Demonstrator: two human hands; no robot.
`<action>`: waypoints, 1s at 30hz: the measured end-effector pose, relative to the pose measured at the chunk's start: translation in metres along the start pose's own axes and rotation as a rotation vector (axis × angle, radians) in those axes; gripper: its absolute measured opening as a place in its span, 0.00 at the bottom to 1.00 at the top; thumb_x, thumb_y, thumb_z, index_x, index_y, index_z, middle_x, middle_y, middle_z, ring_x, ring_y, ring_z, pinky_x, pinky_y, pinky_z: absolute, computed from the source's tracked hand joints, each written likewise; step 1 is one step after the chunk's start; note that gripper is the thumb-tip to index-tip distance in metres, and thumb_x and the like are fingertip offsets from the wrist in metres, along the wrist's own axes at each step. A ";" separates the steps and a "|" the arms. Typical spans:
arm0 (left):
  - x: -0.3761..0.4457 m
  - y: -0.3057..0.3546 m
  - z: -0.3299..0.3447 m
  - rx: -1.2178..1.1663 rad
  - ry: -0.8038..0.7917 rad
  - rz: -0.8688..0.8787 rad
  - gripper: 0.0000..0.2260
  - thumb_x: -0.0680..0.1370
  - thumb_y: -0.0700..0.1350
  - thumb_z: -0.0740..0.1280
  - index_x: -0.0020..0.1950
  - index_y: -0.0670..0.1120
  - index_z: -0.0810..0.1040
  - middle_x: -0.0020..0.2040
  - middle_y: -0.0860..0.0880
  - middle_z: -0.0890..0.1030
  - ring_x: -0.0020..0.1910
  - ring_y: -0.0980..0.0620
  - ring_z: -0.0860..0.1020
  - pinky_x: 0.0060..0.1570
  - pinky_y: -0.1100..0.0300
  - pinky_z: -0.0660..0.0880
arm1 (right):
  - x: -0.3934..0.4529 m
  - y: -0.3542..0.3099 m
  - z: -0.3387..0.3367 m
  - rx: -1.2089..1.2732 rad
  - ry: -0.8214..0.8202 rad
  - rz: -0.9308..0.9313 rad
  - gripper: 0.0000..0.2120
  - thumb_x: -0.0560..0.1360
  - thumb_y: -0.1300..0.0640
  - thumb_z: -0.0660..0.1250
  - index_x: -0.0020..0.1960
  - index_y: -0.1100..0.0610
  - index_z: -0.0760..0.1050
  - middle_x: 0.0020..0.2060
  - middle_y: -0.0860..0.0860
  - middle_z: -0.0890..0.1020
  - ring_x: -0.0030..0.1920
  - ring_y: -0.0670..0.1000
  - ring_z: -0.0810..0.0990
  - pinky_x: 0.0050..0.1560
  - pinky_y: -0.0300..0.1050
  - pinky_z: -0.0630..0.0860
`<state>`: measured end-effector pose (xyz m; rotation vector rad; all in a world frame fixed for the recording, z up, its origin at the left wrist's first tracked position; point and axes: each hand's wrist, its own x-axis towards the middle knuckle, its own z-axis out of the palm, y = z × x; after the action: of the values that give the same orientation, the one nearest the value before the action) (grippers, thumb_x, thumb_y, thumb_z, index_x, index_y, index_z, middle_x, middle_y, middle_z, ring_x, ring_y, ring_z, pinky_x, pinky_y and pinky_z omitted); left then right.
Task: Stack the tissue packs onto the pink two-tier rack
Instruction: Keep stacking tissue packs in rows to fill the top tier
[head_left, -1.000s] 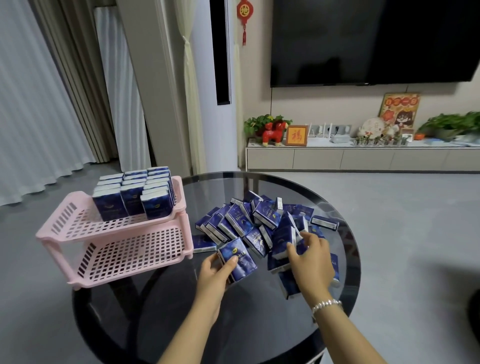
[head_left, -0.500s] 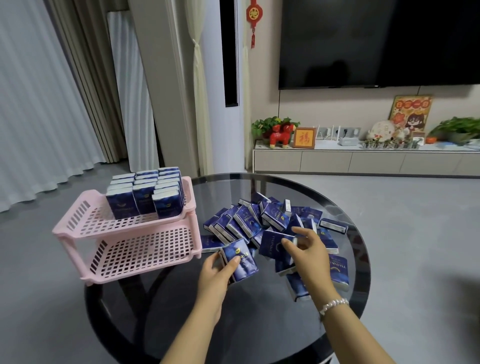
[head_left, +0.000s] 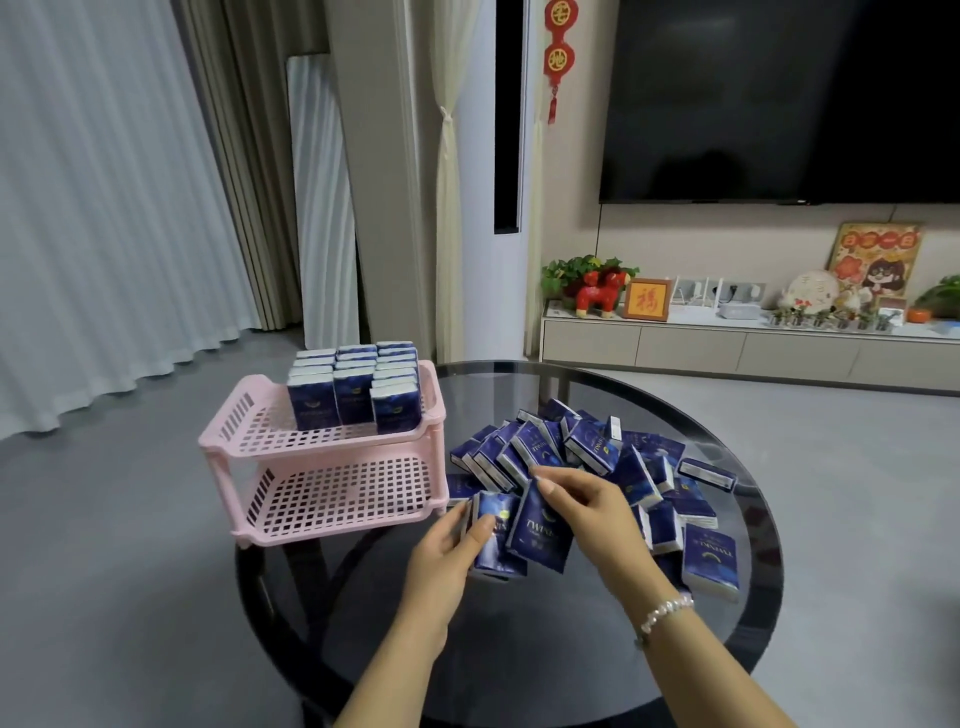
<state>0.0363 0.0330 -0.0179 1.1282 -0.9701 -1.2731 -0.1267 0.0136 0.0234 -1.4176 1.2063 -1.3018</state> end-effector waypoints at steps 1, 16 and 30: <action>-0.003 0.003 -0.001 0.003 -0.014 0.000 0.18 0.73 0.48 0.71 0.63 0.47 0.78 0.58 0.53 0.82 0.56 0.58 0.80 0.57 0.62 0.74 | -0.001 -0.002 0.006 -0.040 -0.015 -0.020 0.07 0.75 0.59 0.67 0.52 0.53 0.81 0.47 0.45 0.84 0.47 0.40 0.81 0.49 0.33 0.77; -0.021 0.038 -0.038 -0.033 -0.115 -0.014 0.21 0.69 0.46 0.72 0.61 0.45 0.76 0.53 0.45 0.84 0.50 0.49 0.83 0.45 0.58 0.78 | 0.004 -0.021 0.067 -0.160 -0.113 -0.275 0.08 0.73 0.55 0.70 0.49 0.44 0.82 0.44 0.42 0.83 0.49 0.41 0.79 0.55 0.40 0.74; -0.005 0.103 -0.088 0.057 -0.056 0.144 0.16 0.75 0.39 0.68 0.63 0.48 0.75 0.55 0.48 0.84 0.55 0.48 0.82 0.56 0.52 0.76 | 0.044 -0.080 0.098 0.002 -0.562 -0.005 0.16 0.75 0.47 0.66 0.62 0.47 0.74 0.55 0.48 0.82 0.54 0.46 0.82 0.58 0.45 0.77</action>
<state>0.1435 0.0419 0.0649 1.0515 -1.1155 -1.1724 -0.0205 -0.0178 0.0993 -1.6386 0.8184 -0.8187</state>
